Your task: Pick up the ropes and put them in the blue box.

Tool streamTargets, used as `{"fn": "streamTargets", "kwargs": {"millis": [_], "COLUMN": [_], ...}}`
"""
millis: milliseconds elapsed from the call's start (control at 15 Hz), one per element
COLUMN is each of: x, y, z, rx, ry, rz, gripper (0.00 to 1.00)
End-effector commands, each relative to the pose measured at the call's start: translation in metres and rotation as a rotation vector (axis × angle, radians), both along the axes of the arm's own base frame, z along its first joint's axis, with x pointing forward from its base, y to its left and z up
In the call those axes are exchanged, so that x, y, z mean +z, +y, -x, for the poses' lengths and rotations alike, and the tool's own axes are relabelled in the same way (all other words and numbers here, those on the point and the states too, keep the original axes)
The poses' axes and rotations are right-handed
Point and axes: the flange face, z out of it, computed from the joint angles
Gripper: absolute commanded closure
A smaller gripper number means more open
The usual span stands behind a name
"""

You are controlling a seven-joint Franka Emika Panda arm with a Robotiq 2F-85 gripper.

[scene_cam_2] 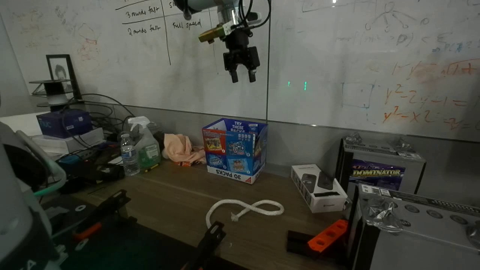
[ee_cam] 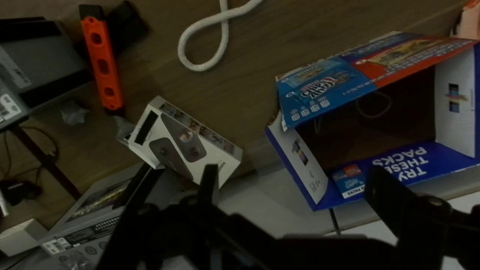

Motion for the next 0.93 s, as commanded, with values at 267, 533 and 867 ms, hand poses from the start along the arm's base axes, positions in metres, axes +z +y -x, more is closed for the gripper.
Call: {"fn": "streamTargets", "kwargs": {"millis": [267, 533, 867], "x": [-0.051, -0.12, -0.215], "y": [-0.064, -0.083, -0.088], "z": [0.067, 0.089, 0.106], "rx": [-0.06, -0.136, -0.227], "ry": [0.028, -0.007, -0.013], "rz": [-0.066, -0.146, -0.199], "gripper": [0.0, 0.0, 0.0]}}
